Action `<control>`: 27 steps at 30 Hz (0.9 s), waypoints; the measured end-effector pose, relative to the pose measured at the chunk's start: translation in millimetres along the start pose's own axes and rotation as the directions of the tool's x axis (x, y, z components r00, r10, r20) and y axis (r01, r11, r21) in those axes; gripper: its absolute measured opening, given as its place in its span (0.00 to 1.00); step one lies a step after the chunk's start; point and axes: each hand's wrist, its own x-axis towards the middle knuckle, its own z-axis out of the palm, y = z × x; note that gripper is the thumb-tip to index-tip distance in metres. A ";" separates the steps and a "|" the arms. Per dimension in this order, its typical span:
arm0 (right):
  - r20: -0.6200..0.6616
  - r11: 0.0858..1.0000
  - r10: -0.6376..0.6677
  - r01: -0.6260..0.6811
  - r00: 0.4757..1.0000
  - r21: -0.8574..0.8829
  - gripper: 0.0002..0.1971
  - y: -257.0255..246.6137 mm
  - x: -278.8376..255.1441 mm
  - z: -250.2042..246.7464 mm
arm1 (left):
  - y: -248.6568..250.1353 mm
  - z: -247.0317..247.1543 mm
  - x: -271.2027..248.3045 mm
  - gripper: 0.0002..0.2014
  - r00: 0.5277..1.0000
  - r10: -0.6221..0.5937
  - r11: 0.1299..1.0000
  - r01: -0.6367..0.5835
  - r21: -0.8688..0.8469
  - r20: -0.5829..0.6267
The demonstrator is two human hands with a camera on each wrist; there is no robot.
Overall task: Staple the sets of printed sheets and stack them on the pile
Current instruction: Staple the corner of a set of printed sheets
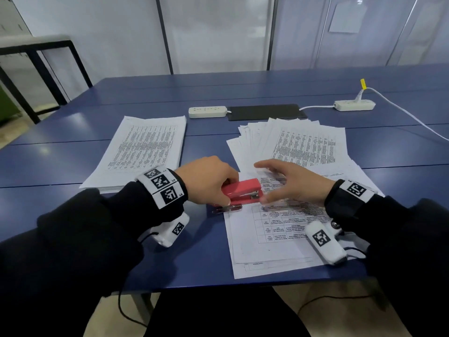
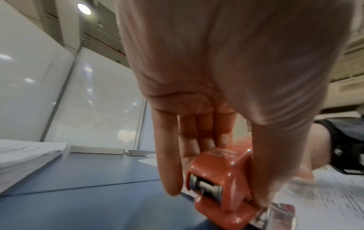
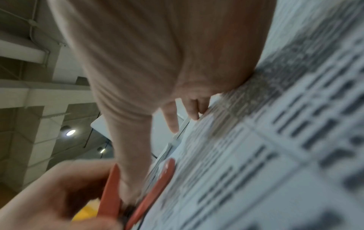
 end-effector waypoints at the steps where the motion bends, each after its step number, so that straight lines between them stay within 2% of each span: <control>1: -0.082 0.997 -0.044 0.049 0.996 0.057 0.41 -9.3 0.4 4.8 | -3.6 -2.9 -0.2 0.12 0.999 -0.012 0.998 0.010 -0.056 -0.032; 3: -0.213 0.966 -0.072 0.121 0.974 0.227 0.32 -23.9 8.1 15.9 | -12.3 -8.1 1.0 0.11 0.995 -0.058 0.976 0.039 -0.216 -0.082; 4: -0.213 0.941 -0.034 0.103 0.977 0.322 0.31 -29.1 14.4 20.6 | -17.0 -9.6 2.2 0.10 0.991 -0.089 0.950 0.055 -0.308 -0.096; 7: 0.006 0.814 0.094 -0.081 0.996 0.575 0.31 -35.4 31.3 29.9 | -30.6 -9.7 7.1 0.09 0.972 -0.180 0.839 0.074 -0.539 -0.148; 10: 0.052 0.727 0.109 -0.116 0.993 0.677 0.23 -32.7 41.5 31.3 | -41.0 -3.5 11.7 0.11 0.960 -0.230 0.724 0.059 -0.687 -0.161; 11: 0.035 0.707 0.104 -0.099 0.994 0.700 0.22 -30.9 43.7 32.0 | -42.6 0.0 12.9 0.13 0.960 -0.236 0.656 0.041 -0.754 -0.153; 14: -0.081 0.637 0.080 0.012 0.993 0.771 0.25 -24.0 49.4 34.0 | -47.1 15.6 18.8 0.20 0.953 -0.286 0.358 0.008 -0.934 -0.101; 19: -0.229 0.591 0.074 0.142 0.971 0.794 0.26 -14.5 53.1 31.7 | -49.4 34.9 24.5 0.10 0.941 -0.335 -0.007 0.041 -0.999 0.041; 21: -0.246 0.596 0.072 0.157 0.967 0.787 0.26 -12.5 53.0 31.4 | -51.5 38.7 25.8 0.10 0.934 -0.354 -0.054 0.023 -0.998 0.041; 24: -0.252 0.618 0.056 0.165 0.966 0.768 0.30 -10.4 54.1 31.2 | -51.7 42.2 29.0 0.15 0.924 -0.381 -0.065 0.009 -0.998 0.033; 27: -0.236 0.642 0.029 0.162 0.971 0.750 0.29 -10.9 53.4 32.4 | -50.7 43.8 30.2 0.16 0.916 -0.399 -0.061 0.020 -0.998 0.043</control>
